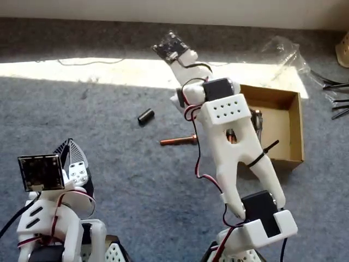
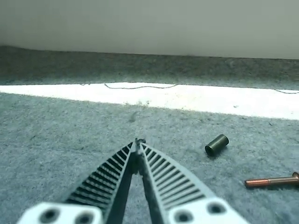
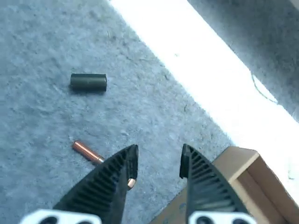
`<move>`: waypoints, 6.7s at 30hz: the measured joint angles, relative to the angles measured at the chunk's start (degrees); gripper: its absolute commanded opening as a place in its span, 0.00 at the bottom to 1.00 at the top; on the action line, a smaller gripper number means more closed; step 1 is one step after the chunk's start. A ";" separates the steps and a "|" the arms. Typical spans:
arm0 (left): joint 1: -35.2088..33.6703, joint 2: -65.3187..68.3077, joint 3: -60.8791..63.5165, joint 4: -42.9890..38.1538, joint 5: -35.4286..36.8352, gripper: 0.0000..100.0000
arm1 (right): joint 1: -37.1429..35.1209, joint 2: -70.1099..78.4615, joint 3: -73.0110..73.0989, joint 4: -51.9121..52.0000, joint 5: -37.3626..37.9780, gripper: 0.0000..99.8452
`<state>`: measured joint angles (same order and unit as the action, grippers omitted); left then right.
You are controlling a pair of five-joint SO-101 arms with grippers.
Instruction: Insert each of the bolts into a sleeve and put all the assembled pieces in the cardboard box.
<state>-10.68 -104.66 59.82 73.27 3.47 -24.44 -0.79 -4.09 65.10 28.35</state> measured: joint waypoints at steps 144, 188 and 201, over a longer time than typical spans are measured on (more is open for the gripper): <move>-14.51 0.00 4.75 -2.90 0.00 0.00 | -14.42 69.45 -71.91 34.02 -88.44 0.09; -11.52 0.00 4.75 -3.16 0.00 0.00 | -14.42 69.45 -71.74 34.73 -17.14 0.09; -11.34 0.00 8.62 -6.07 0.00 0.00 | -14.51 68.31 -70.15 34.73 -15.56 0.15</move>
<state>-22.02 -104.66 68.44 67.21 3.47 -38.95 67.52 -74.24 99.82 12.79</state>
